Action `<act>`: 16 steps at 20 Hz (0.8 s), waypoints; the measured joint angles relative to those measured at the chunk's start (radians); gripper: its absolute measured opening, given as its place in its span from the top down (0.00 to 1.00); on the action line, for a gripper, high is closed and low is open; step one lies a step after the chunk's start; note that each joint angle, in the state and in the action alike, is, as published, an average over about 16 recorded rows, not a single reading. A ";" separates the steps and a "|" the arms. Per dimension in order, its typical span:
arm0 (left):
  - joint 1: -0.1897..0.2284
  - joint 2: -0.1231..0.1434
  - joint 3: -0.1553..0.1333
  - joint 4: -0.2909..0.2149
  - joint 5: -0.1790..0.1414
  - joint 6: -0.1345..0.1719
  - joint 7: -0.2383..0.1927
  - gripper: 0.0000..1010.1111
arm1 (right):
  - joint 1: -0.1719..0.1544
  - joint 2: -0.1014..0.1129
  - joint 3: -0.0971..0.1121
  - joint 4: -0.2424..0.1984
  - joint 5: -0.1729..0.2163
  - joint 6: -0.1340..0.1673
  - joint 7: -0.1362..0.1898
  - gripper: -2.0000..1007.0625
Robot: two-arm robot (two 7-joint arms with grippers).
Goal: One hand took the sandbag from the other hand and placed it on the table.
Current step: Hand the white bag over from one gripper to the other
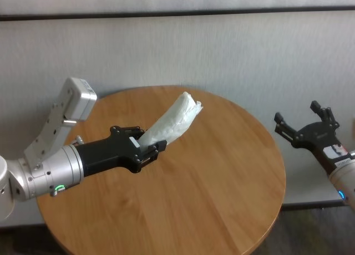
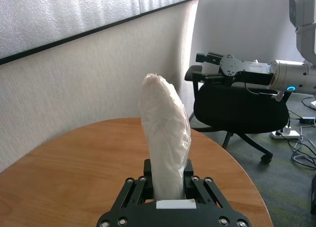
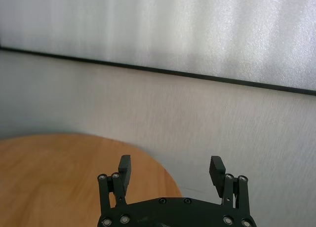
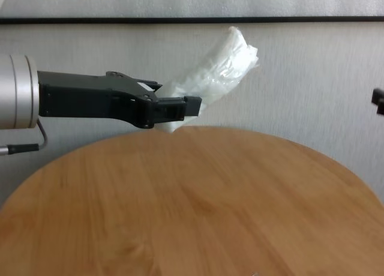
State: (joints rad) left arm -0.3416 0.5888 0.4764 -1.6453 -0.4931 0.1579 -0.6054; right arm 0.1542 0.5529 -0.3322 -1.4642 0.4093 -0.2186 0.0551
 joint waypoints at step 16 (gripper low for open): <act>0.000 0.000 0.000 0.000 0.000 0.000 0.000 0.65 | -0.082 -0.062 0.134 -0.143 0.359 0.212 0.110 0.01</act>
State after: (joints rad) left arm -0.3415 0.5888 0.4763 -1.6452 -0.4931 0.1579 -0.6054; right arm 0.0721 0.4906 -0.1982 -1.6074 0.7686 -0.0066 0.1646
